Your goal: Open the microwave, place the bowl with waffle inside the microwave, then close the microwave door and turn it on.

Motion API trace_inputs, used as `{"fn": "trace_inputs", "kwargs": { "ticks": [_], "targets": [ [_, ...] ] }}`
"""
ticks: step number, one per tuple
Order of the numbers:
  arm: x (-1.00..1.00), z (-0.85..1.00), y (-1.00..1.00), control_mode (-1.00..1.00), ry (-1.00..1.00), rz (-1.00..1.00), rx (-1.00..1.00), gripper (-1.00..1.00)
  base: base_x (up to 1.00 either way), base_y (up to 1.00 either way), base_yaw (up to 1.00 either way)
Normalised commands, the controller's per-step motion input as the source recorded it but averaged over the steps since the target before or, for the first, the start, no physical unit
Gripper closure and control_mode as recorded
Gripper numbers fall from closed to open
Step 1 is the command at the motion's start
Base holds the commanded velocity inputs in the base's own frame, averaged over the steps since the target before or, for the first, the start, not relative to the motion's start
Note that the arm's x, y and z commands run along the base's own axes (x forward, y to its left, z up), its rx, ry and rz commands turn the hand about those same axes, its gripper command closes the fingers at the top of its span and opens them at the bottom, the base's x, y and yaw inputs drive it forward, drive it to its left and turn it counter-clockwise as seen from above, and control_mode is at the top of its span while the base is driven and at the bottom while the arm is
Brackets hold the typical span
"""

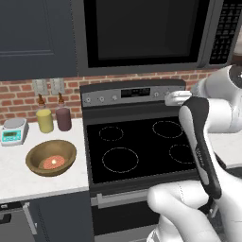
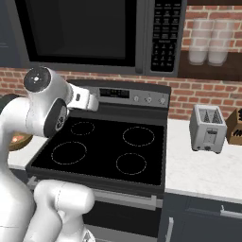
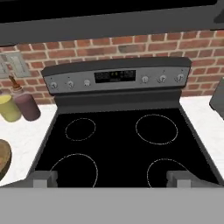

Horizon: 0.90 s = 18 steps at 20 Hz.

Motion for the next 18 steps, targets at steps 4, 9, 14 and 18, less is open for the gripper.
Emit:
{"fn": "trace_inputs", "kwargs": {
  "ticks": [4, 9, 14, 18],
  "targets": [
    [0.0, 0.48, -0.64, -1.0, -0.3, 0.0, 0.04, -1.0, 0.0, 0.0, 0.0],
    [0.0, 0.53, -0.47, -1.0, -0.24, 0.0, 0.01, -1.0, 0.0, 0.0, 0.0],
    [0.0, 0.35, -0.27, -1.0, -0.2, 0.0, 0.0, -1.0, 0.0, 0.0, 0.0],
    [0.0, 0.17, -0.19, -1.0, -0.18, 0.0, 0.0, -1.0, 0.0, 0.0, 0.0]
  ]
}}
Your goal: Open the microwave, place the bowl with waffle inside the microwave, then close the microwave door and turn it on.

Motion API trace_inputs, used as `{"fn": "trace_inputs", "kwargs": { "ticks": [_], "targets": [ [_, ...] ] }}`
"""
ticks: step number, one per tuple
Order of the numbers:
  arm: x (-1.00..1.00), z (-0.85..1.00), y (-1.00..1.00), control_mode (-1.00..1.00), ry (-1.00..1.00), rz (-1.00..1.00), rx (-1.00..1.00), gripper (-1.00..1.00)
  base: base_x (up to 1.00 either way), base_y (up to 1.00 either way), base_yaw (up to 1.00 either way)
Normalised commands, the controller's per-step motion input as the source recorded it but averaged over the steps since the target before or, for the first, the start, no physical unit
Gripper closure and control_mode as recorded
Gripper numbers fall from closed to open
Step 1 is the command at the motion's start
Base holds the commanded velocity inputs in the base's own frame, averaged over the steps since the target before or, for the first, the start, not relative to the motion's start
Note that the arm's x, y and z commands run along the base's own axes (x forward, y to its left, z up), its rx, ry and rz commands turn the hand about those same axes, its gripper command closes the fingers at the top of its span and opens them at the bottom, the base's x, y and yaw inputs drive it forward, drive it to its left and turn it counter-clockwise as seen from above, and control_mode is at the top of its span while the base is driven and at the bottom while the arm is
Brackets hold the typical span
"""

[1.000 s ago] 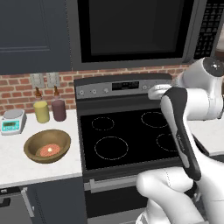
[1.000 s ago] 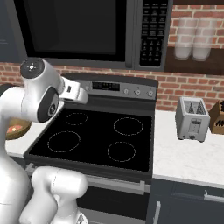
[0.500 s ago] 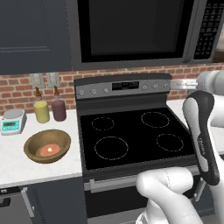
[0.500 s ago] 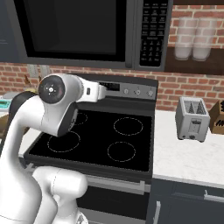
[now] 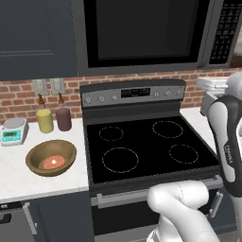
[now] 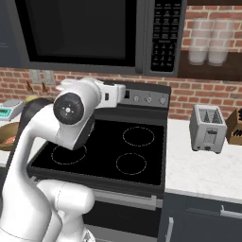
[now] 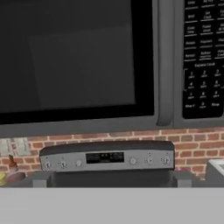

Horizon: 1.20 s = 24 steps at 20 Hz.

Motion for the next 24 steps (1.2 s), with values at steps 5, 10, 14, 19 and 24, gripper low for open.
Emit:
{"fn": "trace_inputs", "kwargs": {
  "ticks": [5, 10, 14, 19, 24],
  "targets": [
    [-0.01, 0.34, -0.13, -1.0, -0.17, 0.0, 0.0, -1.0, 0.0, 0.0, 0.0],
    [-0.1, 0.45, -0.22, -1.0, -0.06, 0.0, 0.0, -1.0, 0.0, 0.0, 0.0],
    [-0.11, 0.38, -0.31, -1.0, 0.0, 0.0, 0.0, -1.0, 0.0, 0.0, 0.0],
    [0.14, 0.16, -0.27, -1.0, 0.25, 0.0, 0.0, -1.0, 0.0, 0.0, 0.0],
    [0.45, 0.32, -0.21, -1.0, 0.45, 0.0, 0.0, -1.0, 0.0, 0.0, 0.0]
  ]
}}
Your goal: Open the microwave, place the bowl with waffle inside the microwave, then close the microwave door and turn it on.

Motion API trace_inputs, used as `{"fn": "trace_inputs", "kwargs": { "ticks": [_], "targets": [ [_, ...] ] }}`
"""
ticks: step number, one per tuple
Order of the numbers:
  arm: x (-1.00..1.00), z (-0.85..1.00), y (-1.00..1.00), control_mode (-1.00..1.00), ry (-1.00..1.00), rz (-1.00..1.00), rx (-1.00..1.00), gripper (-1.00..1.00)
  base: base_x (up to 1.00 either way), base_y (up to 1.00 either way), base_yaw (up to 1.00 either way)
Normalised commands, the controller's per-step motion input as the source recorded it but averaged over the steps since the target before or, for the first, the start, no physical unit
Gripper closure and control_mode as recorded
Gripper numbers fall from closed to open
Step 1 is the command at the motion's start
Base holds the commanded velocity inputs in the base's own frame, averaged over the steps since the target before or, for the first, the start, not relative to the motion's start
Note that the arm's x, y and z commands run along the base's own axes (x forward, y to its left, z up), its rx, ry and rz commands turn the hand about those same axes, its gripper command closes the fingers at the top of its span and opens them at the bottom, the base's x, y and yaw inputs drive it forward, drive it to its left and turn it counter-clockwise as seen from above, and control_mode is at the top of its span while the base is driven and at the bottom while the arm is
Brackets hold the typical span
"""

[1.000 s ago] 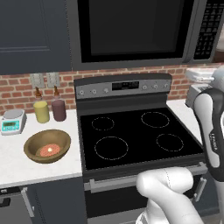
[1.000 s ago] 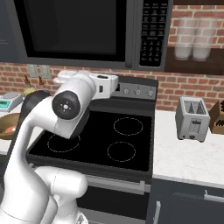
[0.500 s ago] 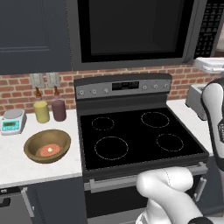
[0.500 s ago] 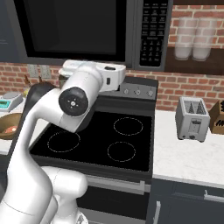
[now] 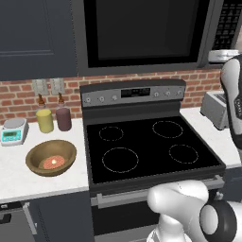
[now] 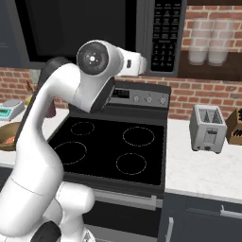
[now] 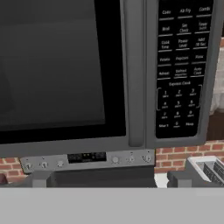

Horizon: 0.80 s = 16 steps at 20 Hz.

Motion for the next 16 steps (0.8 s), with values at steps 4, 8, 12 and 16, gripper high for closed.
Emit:
{"fn": "trace_inputs", "kwargs": {
  "ticks": [4, 8, 12, 16],
  "targets": [
    [0.21, 0.0, -0.06, -1.0, 0.13, 0.0, 0.0, -1.0, 0.0, 0.0, 0.0],
    [0.13, -0.18, 0.0, -1.0, 0.0, 0.0, 0.0, -1.0, 0.0, 0.0, 0.0],
    [0.21, -0.31, 0.0, -1.0, -0.01, 0.0, 0.0, -1.0, 0.0, 0.0, 0.0],
    [0.26, -0.29, 0.0, -1.0, -0.04, 0.0, 0.0, -1.0, 0.0, 0.0, 0.0]
  ]
}}
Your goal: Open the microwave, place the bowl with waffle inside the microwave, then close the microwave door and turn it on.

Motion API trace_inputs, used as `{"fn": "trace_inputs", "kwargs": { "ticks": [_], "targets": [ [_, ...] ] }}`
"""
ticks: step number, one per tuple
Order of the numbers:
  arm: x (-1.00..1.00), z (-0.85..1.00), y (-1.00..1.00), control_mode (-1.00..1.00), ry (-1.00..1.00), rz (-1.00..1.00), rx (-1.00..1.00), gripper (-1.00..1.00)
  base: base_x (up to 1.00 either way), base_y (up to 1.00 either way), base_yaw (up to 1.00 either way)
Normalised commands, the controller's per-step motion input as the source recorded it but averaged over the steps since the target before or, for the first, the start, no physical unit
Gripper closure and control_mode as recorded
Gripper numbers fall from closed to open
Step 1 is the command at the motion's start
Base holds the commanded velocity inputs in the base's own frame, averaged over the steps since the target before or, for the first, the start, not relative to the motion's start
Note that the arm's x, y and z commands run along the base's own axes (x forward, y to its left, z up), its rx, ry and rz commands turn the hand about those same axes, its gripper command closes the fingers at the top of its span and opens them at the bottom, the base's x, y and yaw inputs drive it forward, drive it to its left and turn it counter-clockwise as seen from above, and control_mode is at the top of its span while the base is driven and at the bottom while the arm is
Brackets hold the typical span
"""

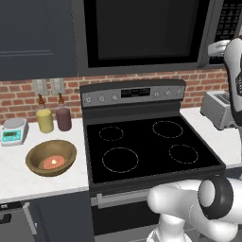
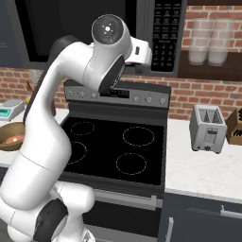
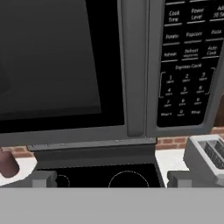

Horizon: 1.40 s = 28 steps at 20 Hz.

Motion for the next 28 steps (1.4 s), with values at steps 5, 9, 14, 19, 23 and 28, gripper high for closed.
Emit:
{"fn": "trace_inputs", "kwargs": {
  "ticks": [5, 9, 14, 19, 23, 28],
  "targets": [
    [0.6, -0.07, -0.04, -1.0, 0.0, 0.0, 0.01, -1.0, 0.0, 0.0, 0.0],
    [0.51, 0.0, -0.13, -1.0, 0.0, 0.0, 0.03, -1.0, 0.0, 0.0, 0.0],
    [0.37, 0.0, -0.34, -1.0, 0.0, 0.0, 0.05, -1.0, 0.0, 0.0, 0.0],
    [0.29, 0.0, -0.3, -1.0, 0.0, 0.0, 0.01, -1.0, 0.0, 0.0, 0.0],
    [0.34, 0.0, -0.04, -1.0, 0.0, 0.0, 0.0, -1.0, 0.0, 0.0, 0.0],
    [0.23, -0.07, 0.0, -1.0, 0.0, 0.0, 0.0, -1.0, 0.0, 0.0, 0.0]
  ]
}}
